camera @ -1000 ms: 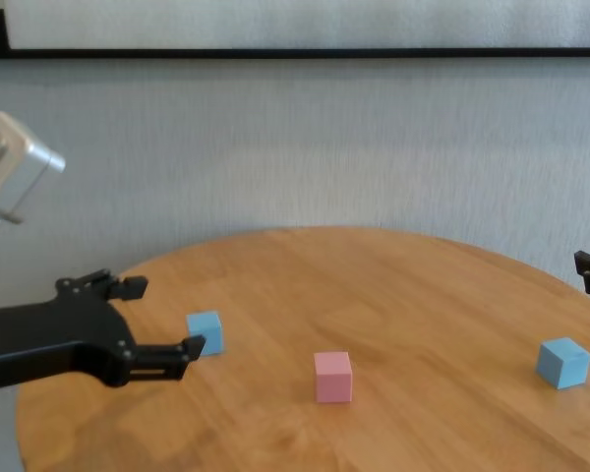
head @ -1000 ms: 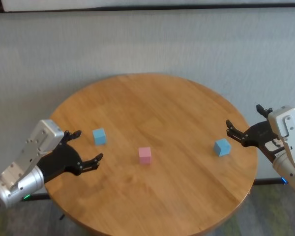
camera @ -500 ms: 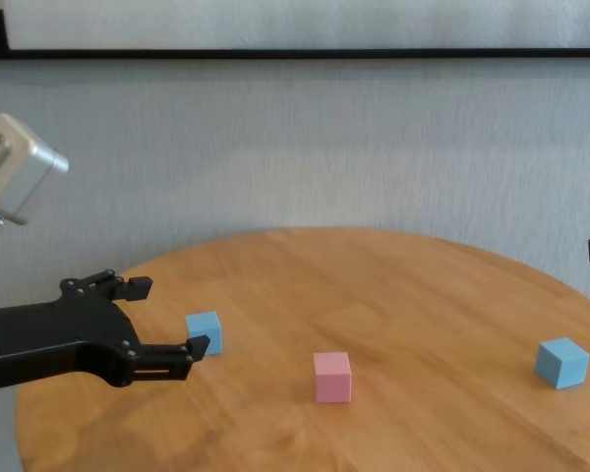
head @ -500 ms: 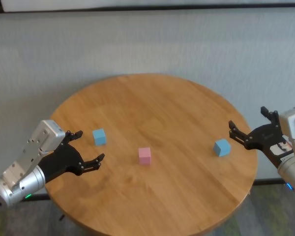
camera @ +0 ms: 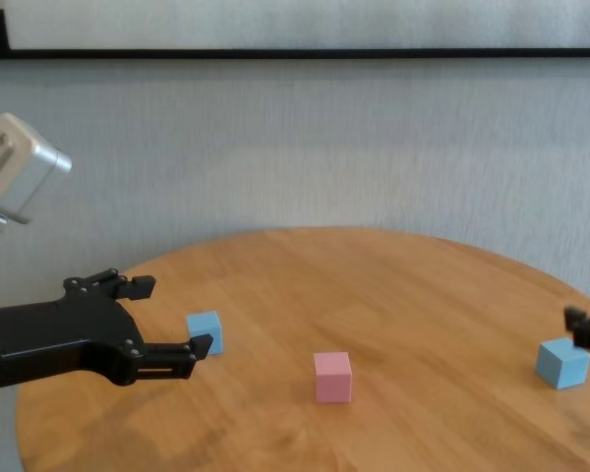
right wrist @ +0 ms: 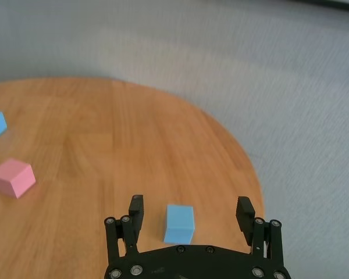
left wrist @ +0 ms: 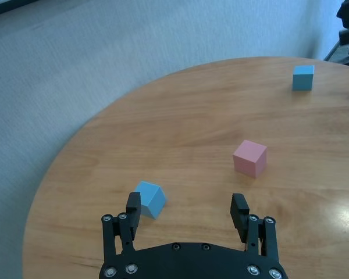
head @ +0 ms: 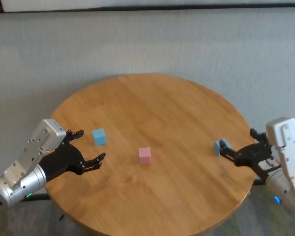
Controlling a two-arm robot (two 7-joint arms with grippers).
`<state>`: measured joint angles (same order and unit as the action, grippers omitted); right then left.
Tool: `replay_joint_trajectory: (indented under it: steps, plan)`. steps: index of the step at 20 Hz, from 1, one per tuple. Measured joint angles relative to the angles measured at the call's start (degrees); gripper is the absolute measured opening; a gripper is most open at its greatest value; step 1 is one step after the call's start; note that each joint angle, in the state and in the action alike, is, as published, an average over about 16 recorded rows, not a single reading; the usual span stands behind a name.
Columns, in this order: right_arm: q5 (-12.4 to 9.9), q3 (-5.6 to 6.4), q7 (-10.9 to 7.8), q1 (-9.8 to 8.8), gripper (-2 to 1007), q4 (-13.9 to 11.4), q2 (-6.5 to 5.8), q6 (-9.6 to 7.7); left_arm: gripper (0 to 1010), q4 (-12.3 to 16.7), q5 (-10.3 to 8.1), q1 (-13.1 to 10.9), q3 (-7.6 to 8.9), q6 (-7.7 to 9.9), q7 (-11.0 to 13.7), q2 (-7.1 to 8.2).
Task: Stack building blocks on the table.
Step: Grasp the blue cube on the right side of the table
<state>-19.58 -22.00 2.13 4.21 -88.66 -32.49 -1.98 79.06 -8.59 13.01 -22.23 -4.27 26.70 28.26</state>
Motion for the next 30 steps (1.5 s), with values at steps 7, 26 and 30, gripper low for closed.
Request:
replay_joint_trajectory:
  steps: [7, 26, 30]
  plan:
    - [2.07, -1.43, -0.06, 2.46, 1005, 4.96, 3.17, -1.76, 1002, -0.18, -0.04, 0.15, -0.08, -0.14, 0.08, -0.08]
    - [0.94, 0.91, -1.32, 5.15, 1005, 10.87, 9.4, -5.26, 1002, -0.35, -0.08, 0.28, -0.17, -0.26, 0.14, -0.16]
    - [1.17, 1.34, -1.4, 5.75, 1005, 11.95, 10.35, -5.68, 1002, -0.37, -0.08, 0.29, -0.18, -0.27, 0.14, -0.17]
